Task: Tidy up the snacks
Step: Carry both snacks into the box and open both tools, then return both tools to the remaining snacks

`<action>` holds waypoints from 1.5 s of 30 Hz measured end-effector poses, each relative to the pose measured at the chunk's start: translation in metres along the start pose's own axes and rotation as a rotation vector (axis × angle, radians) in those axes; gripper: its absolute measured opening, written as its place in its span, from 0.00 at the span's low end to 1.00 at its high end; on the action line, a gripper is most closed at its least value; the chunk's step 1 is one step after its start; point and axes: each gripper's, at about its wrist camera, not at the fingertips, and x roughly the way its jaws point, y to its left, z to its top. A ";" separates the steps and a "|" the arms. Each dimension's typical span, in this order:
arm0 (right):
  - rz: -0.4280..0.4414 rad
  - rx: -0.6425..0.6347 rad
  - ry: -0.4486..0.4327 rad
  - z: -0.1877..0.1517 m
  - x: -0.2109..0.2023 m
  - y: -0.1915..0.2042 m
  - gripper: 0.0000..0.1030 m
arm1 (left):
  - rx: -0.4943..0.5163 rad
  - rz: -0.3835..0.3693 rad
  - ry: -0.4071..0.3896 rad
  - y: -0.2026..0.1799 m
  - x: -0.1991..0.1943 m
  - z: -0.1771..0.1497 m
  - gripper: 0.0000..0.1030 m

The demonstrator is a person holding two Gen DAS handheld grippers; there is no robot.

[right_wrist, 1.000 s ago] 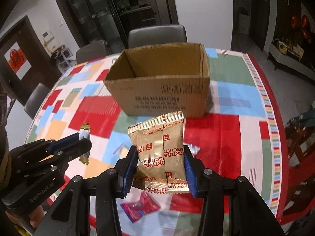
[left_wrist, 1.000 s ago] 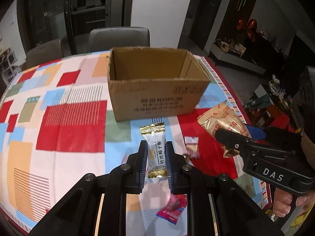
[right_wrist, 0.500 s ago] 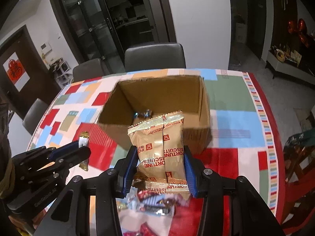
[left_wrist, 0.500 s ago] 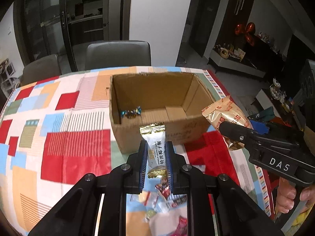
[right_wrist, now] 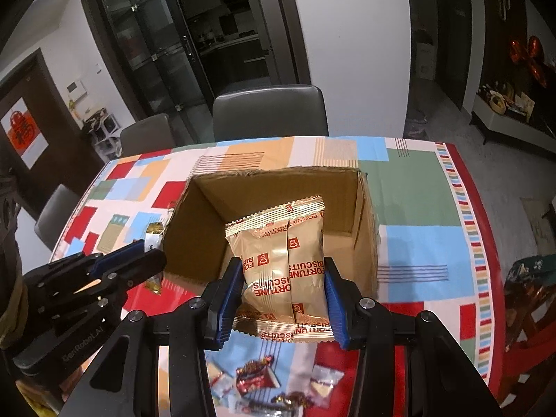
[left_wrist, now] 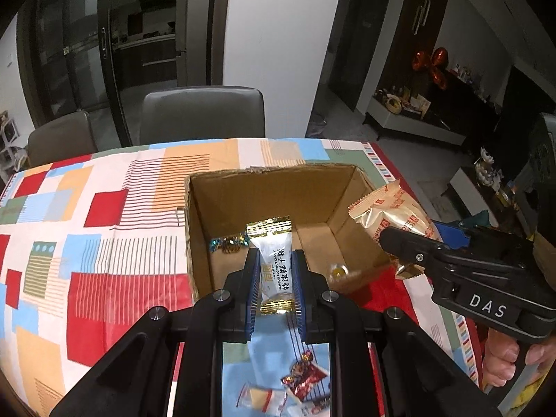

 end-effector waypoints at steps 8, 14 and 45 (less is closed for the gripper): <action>-0.009 0.026 -0.007 0.009 0.020 -0.008 0.52 | -0.012 0.037 -0.034 0.010 0.019 0.011 0.33; -0.045 0.026 -0.008 0.000 0.016 -0.010 0.55 | -0.021 0.062 -0.032 0.014 0.009 0.002 0.35; -0.057 0.029 0.083 -0.091 -0.031 -0.004 0.55 | 0.053 -0.025 0.075 -0.022 -0.034 -0.081 0.36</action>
